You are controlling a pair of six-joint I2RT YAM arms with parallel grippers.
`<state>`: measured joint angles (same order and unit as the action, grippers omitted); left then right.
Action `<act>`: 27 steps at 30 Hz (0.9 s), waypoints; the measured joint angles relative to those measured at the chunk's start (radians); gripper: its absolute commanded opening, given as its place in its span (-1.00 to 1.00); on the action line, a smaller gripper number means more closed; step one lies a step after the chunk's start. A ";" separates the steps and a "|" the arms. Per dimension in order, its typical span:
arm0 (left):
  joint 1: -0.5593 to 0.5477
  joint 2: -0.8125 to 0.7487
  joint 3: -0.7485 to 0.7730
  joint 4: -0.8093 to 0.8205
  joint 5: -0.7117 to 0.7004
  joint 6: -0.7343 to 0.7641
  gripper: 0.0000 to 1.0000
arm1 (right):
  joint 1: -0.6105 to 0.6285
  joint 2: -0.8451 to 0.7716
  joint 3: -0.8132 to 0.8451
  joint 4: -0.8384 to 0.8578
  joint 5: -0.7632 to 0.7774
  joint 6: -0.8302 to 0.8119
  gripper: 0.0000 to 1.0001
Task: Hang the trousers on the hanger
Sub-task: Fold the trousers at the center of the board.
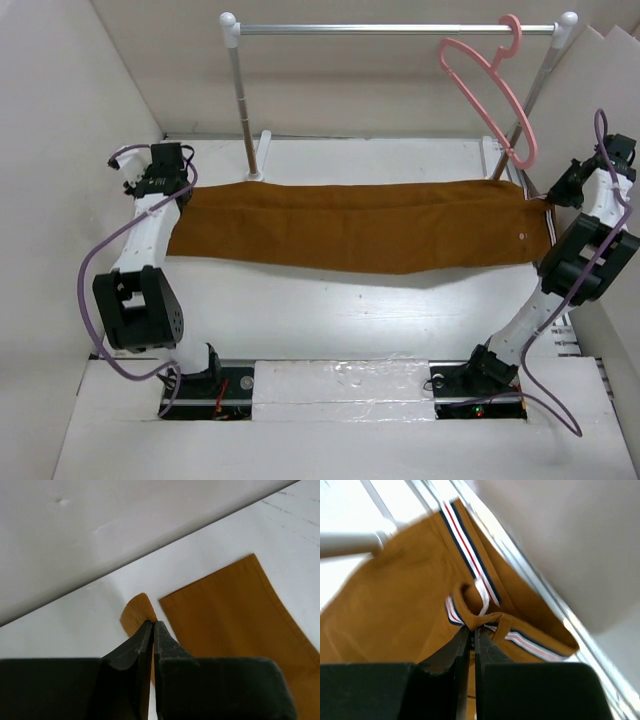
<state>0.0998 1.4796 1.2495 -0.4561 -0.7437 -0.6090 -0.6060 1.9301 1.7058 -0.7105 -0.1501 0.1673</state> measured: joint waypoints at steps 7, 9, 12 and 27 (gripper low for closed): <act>0.002 0.246 0.211 0.029 -0.008 0.017 -1.00 | 0.038 0.203 0.278 -0.009 -0.024 0.023 -1.00; 0.002 0.332 0.296 0.029 -0.014 0.024 -1.00 | 0.057 0.250 0.336 -0.008 -0.027 0.032 -1.00; 0.005 0.459 0.401 0.021 -0.022 0.029 -1.00 | 0.093 0.329 0.425 -0.009 -0.026 0.041 -1.00; 0.049 0.534 0.563 0.022 0.058 0.073 0.63 | 0.162 0.294 0.269 0.282 0.059 0.121 0.27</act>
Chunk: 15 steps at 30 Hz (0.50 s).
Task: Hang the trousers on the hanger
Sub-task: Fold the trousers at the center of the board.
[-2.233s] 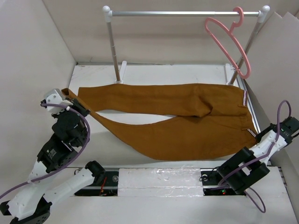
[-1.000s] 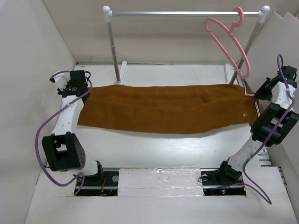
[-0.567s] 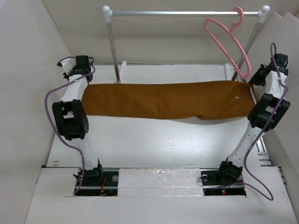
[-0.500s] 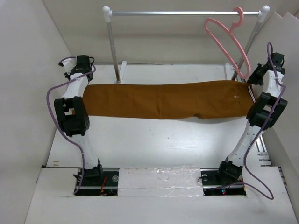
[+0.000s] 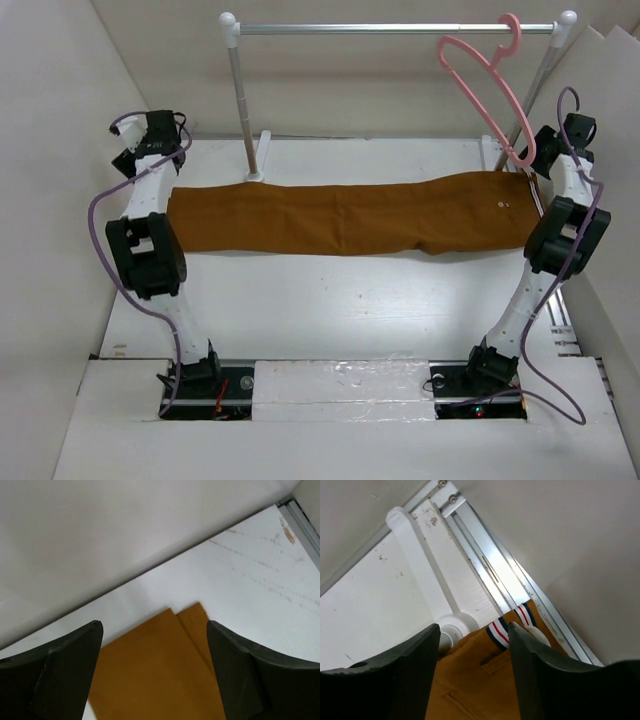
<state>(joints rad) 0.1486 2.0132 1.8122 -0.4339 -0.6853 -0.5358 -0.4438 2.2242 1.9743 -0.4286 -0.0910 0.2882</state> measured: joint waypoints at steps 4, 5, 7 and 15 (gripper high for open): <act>0.005 -0.280 -0.349 0.057 0.084 -0.022 0.54 | 0.000 -0.042 -0.027 0.020 -0.032 -0.021 0.38; 0.010 -0.365 -0.456 0.074 0.110 -0.027 0.52 | 0.000 -0.079 -0.077 0.037 -0.044 -0.026 0.39; 0.017 -0.519 -0.630 0.086 0.171 -0.048 0.50 | 0.000 -0.186 -0.206 0.056 -0.066 -0.031 0.36; 0.071 -0.619 -0.862 0.130 0.372 -0.103 0.58 | 0.010 -0.644 -0.692 0.195 -0.124 -0.012 -1.00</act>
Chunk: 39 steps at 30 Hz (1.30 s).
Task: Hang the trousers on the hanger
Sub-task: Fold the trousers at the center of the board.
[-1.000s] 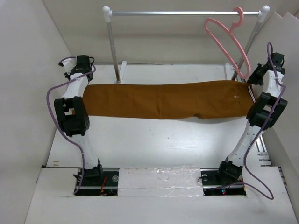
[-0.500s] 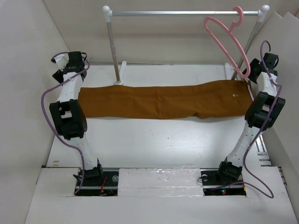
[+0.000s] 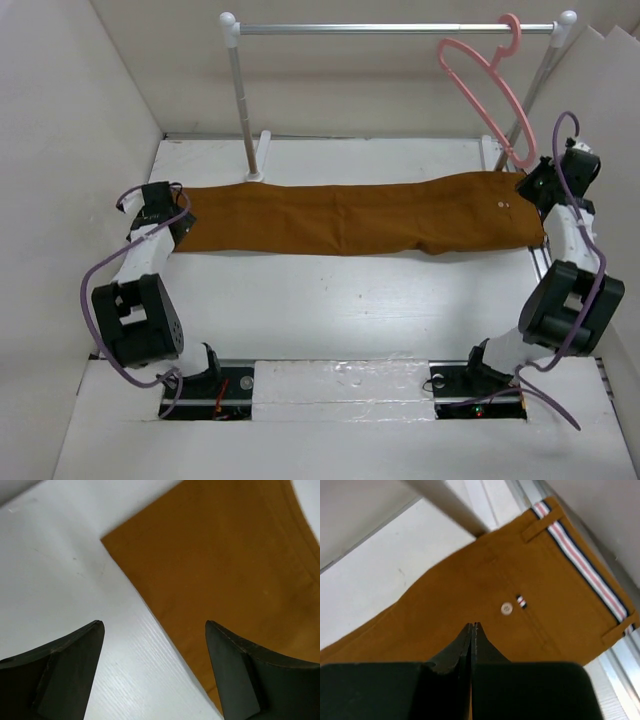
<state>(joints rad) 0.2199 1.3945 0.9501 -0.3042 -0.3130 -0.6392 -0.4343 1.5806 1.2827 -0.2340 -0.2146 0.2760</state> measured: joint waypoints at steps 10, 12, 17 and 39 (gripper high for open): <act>0.052 0.263 0.016 0.037 0.169 -0.070 0.67 | -0.064 -0.199 -0.427 0.058 -0.084 -0.005 0.24; 0.051 0.268 0.023 0.056 0.194 -0.084 0.67 | -0.129 -0.180 -0.492 0.077 -0.116 -0.010 0.32; 0.051 0.299 0.047 0.089 0.214 -0.103 0.65 | -0.193 -0.105 -0.600 0.121 -0.178 -0.009 0.41; 0.057 0.459 0.224 0.062 0.110 -0.074 -1.00 | -0.151 0.050 -0.473 0.218 -0.211 0.042 -1.00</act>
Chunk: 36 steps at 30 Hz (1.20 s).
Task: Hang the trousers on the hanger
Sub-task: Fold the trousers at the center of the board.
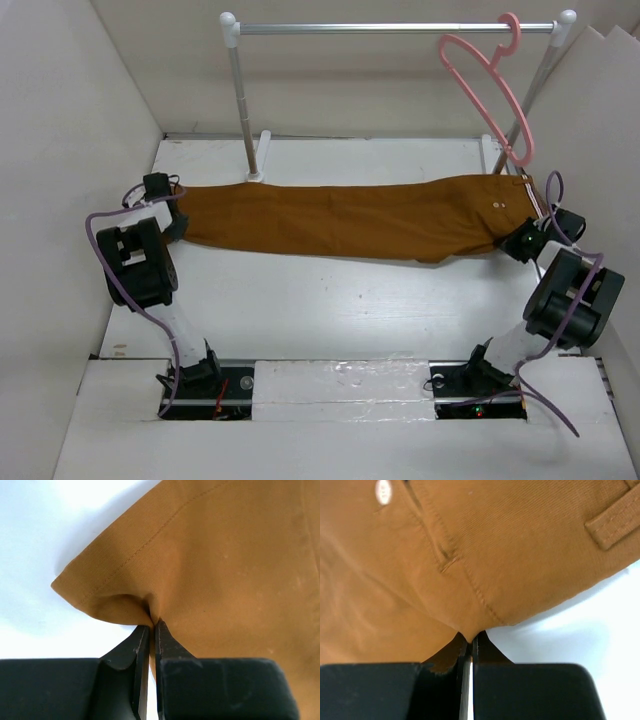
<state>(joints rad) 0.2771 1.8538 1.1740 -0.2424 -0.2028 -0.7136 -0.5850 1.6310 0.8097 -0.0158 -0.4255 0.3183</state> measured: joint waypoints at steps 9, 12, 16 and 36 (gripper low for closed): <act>0.052 -0.100 -0.101 -0.098 -0.170 0.009 -1.00 | -0.053 -0.343 -0.221 -0.207 -0.027 -0.126 -1.00; 0.057 -0.173 -0.152 -0.167 -0.247 0.010 -1.00 | -0.126 -0.489 -0.269 -0.303 -0.045 -0.169 -1.00; 0.060 -0.318 -0.208 -0.227 -0.275 0.009 -0.17 | -0.154 -0.657 -0.270 -0.420 -0.046 -0.212 -0.30; -0.636 -0.579 -0.272 -0.043 0.066 -0.028 0.30 | -0.266 -0.650 -0.218 -0.455 -0.013 -0.153 0.48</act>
<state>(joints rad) -0.3584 1.2751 0.9020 -0.2852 -0.1364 -0.7418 -0.8505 0.9813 0.5915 -0.4709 -0.4385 0.1658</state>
